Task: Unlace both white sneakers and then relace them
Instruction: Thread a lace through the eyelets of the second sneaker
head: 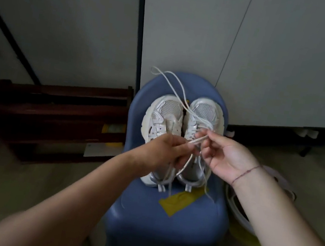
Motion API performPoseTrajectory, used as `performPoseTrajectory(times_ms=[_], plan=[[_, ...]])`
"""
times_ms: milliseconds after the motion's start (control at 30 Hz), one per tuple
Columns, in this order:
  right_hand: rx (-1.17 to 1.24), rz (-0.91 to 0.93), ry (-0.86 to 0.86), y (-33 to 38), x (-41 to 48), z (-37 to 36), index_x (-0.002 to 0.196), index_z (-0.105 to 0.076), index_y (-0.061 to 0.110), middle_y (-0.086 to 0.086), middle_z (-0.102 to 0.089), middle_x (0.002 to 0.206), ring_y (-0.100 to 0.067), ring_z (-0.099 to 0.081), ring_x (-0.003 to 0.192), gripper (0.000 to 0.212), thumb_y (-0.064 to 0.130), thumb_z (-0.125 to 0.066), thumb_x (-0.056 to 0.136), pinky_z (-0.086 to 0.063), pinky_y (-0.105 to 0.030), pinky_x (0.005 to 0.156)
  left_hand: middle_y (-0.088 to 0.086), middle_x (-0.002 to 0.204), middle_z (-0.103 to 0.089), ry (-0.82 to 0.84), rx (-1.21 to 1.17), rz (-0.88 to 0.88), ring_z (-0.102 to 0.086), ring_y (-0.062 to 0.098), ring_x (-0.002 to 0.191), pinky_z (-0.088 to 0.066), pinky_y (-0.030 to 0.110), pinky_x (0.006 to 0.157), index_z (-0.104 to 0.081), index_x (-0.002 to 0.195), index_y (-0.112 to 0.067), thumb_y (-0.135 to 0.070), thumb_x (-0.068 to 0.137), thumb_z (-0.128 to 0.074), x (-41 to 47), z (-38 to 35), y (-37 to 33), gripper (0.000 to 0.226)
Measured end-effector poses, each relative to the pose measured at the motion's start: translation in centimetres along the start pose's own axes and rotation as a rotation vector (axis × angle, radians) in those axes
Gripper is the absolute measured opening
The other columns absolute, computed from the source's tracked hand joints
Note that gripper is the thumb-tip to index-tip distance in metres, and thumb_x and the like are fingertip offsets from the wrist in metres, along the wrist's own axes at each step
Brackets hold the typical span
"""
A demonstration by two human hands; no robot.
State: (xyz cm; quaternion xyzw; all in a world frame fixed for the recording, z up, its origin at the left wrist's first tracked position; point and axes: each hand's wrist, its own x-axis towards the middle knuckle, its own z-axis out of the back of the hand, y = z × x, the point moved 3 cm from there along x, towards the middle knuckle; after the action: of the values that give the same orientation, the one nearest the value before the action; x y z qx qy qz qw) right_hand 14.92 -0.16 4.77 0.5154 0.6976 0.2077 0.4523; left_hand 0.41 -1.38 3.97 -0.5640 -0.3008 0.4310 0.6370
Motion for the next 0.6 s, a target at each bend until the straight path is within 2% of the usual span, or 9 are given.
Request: performPoseTrajectory(times_ms=[67, 133, 167, 233, 300, 333, 400, 500, 600], plan=[[-0.391, 0.172, -0.173, 0.8, 0.6, 1.3, 0.087, -0.058, 0.005, -0.004, -0.059, 0.064, -0.005, -0.053, 0.044, 0.006, 0.010, -0.058, 0.091, -0.041, -0.015, 0.041, -0.008, 0.050, -0.042, -0.029, 0.014, 0.027, -0.036, 0.006, 0.049, -0.034, 0.019, 0.054, -0.066, 0.091, -0.008, -0.021, 0.103, -0.044, 0.4, 0.7, 0.6, 0.028], [-0.868, 0.536, -0.279, 2.3, 0.6, 1.7, 0.118, -0.055, 0.011, -0.003, -0.058, 0.097, -0.010, -0.058, 0.073, 0.035, 0.013, -0.067, 0.085, -0.047, -0.021, 0.067, -0.009, 0.050, -0.036, -0.006, 0.034, 0.031, -0.033, 0.007, 0.050, -0.032, 0.020, 0.056, -0.068, 0.091, -0.009, -0.022, 0.103, -0.045, 0.5, 1.3, 0.8, 0.029], [-1.017, 0.696, -0.209, 2.7, 0.3, 1.3, 0.127, -0.051, 0.015, 0.000, -0.055, 0.111, -0.012, -0.058, 0.088, 0.046, 0.015, -0.068, 0.084, -0.045, -0.022, 0.080, -0.008, 0.051, -0.035, 0.021, 0.050, 0.028, -0.033, 0.008, 0.051, -0.032, 0.021, 0.057, -0.069, 0.092, -0.010, -0.023, 0.102, -0.046, 0.4, 1.3, 0.7, 0.029], [-1.179, 0.788, 0.110, 2.2, -0.5, -0.3, 0.125, -0.056, 0.019, 0.005, -0.058, 0.118, -0.010, -0.058, 0.104, 0.036, 0.018, -0.061, 0.090, -0.041, -0.022, 0.093, -0.006, 0.053, -0.035, 0.062, 0.070, 0.018, -0.034, 0.009, 0.053, -0.032, 0.022, 0.057, -0.072, 0.090, -0.014, -0.025, 0.101, -0.048, 0.3, 1.3, 0.3, 0.028], [-1.278, 0.641, 0.333, 0.4, -0.7, -1.1, 0.107, -0.065, 0.019, 0.003, -0.068, 0.101, -0.010, -0.063, 0.093, 0.019, 0.026, -0.052, 0.095, -0.047, -0.023, 0.086, -0.009, 0.050, -0.040, 0.043, 0.045, 0.008, -0.037, 0.004, 0.048, -0.034, 0.015, 0.053, -0.069, 0.082, -0.015, -0.022, 0.100, -0.049, 0.2, 1.6, -0.3, 0.028], [-1.291, 0.561, 0.379, -0.2, -0.9, -1.2, 0.093, -0.065, 0.015, 0.000, -0.068, 0.084, -0.012, -0.064, 0.078, 0.023, 0.029, -0.047, 0.097, -0.048, -0.024, 0.076, -0.012, 0.047, -0.042, 0.005, 0.019, 0.013, -0.037, 0.001, 0.045, -0.035, 0.013, 0.051, -0.067, 0.078, -0.015, -0.020, 0.100, -0.049, 0.3, 2.0, -0.4, 0.029], [-1.195, 0.387, 0.389, -1.3, -1.0, -1.0, 0.074, -0.056, 0.008, -0.003, -0.054, 0.055, -0.014, -0.051, 0.052, 0.037, 0.030, -0.039, 0.099, -0.042, -0.024, 0.059, -0.011, 0.044, -0.040, -0.112, -0.023, 0.028, -0.036, 0.002, 0.042, -0.038, 0.013, 0.052, -0.067, 0.074, -0.013, -0.021, 0.098, -0.053, 0.6, 3.2, -0.6, 0.028], [-0.763, 0.040, 0.398, -2.4, -1.6, -0.8, 0.074, -0.050, 0.009, -0.001, -0.038, 0.047, -0.014, -0.039, 0.044, 0.037, 0.032, -0.037, 0.100, -0.043, -0.029, 0.058, -0.006, 0.045, -0.035, -0.279, -0.105, 0.059, -0.032, 0.005, 0.042, -0.041, 0.016, 0.053, -0.068, 0.075, -0.010, -0.027, 0.093, -0.061, 0.9, 5.2, -0.2, 0.026], [-0.487, -0.159, 0.474, -3.0, -2.6, -1.2, 0.075, -0.049, 0.008, -0.005, -0.043, 0.047, -0.019, -0.047, 0.044, 0.031, 0.034, -0.044, 0.089, -0.049, -0.027, 0.053, -0.005, 0.049, -0.047, -0.389, -0.214, 0.091, -0.040, 0.008, 0.048, -0.045, 0.021, 0.060, -0.066, 0.080, -0.007, -0.027, 0.088, -0.068, 1.1, 5.7, 0.4, 0.022]])
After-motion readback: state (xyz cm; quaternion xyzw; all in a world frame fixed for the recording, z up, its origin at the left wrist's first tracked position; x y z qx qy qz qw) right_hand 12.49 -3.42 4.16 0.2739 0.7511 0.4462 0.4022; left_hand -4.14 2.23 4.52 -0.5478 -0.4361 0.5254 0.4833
